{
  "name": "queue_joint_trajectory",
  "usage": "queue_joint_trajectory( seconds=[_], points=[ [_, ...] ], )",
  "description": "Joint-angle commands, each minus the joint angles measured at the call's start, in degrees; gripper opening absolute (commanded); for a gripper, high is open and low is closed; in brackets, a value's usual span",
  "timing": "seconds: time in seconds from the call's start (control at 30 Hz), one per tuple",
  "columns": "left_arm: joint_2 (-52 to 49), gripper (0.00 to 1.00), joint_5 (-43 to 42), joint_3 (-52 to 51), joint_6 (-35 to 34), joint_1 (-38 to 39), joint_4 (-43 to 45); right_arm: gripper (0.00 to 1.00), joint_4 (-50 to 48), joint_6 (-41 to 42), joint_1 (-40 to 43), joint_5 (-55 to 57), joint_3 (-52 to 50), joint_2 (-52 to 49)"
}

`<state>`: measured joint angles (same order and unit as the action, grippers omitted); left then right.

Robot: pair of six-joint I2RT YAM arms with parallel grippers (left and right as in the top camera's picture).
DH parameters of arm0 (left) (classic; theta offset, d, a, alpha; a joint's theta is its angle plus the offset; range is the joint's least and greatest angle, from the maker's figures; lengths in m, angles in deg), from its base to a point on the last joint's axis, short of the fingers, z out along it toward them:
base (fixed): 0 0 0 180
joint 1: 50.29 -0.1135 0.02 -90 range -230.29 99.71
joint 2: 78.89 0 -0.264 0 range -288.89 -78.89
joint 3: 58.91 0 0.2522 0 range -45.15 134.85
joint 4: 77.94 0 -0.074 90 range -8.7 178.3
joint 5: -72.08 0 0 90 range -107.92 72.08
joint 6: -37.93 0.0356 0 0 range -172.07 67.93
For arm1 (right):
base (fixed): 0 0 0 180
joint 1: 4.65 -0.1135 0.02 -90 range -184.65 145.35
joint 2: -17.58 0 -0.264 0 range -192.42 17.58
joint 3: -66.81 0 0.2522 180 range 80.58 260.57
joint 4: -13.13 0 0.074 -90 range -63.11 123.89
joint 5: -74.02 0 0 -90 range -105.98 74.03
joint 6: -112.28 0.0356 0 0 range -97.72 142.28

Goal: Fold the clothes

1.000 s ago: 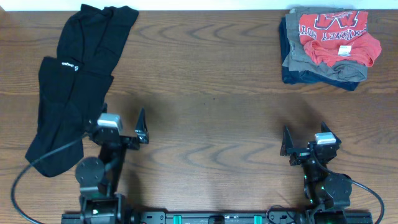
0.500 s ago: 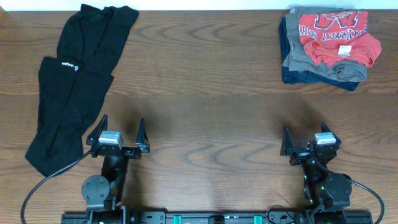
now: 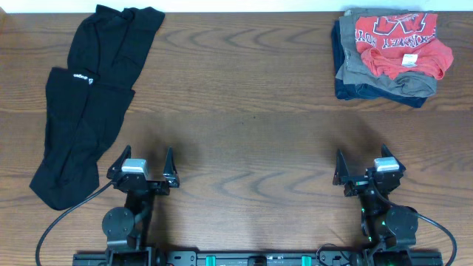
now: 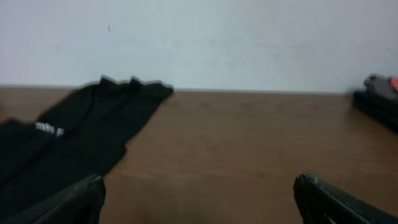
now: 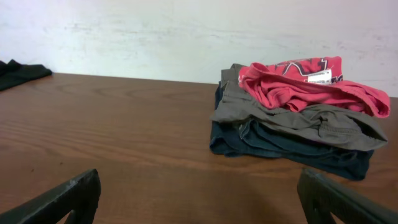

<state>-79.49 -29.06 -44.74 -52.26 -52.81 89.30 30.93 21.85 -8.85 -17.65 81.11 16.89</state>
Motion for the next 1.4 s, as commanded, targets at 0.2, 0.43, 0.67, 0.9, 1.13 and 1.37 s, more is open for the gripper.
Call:
queue_joint_trajectory(
  seconds=[0.2,0.43,0.67,0.9,1.13,1.37],
  points=[
    [0.5,0.98,0.7,-0.17,-0.52,0.09,-4.17,0.99,0.04,0.39,-0.59,-0.22,-0.22,0.35],
    [0.37,0.98,0.7,-0.17,-0.52,0.09,-4.17,0.99,0.04,0.39,-0.59,-0.22,-0.22,0.35],
    [0.37,0.98,0.7,-0.17,-0.52,0.09,-4.17,0.99,0.04,0.39,-0.59,-0.24,-0.22,0.35],
    [0.37,0.98,0.7,-0.17,-0.52,0.09,-4.17,0.99,0.04,0.39,-0.59,-0.22,-0.22,0.35],
    [0.37,0.98,0.7,-0.17,-0.52,0.09,-4.17,0.99,0.04,0.39,-0.59,-0.22,-0.22,0.35],
    [0.37,0.98,0.7,-0.17,-0.52,0.09,-4.17,0.99,0.04,0.39,-0.59,-0.22,-0.22,0.35]
  ],
)
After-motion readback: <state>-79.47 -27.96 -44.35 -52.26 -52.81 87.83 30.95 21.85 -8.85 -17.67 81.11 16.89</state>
